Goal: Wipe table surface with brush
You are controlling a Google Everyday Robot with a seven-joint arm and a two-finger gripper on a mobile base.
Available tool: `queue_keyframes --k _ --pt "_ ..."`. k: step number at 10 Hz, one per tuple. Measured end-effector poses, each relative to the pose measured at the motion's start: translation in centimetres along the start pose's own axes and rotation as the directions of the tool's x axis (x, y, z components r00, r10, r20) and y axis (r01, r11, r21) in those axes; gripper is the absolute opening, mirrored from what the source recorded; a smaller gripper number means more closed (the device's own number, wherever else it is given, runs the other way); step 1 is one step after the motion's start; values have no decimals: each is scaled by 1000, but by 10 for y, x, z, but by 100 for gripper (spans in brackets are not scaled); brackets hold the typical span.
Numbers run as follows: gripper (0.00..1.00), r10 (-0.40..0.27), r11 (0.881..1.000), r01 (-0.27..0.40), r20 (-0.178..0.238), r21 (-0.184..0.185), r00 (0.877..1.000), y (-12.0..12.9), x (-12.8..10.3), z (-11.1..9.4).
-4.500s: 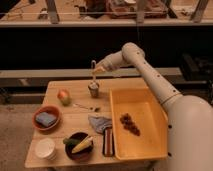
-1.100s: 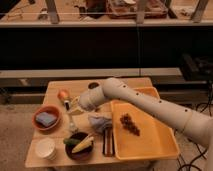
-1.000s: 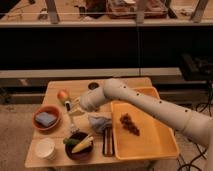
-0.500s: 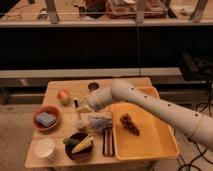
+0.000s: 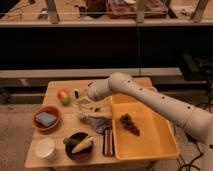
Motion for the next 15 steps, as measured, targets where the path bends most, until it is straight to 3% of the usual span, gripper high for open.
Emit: queue_keyframes --k 2,4,7,9,12,15 --pt "0 -8 1000 8 0 8 1000 -10 -6 6" --pt "0 -20 1000 20 4 -7 1000 -9 -15 20" --pt "0 -44 997 45 12 -64 999 7 -27 46" --pt "0 -63 993 64 15 -97 998 22 -28 52" --pt "0 -69 990 70 15 -124 998 43 -20 50" --pt "0 -50 990 51 11 -128 999 59 3 28"
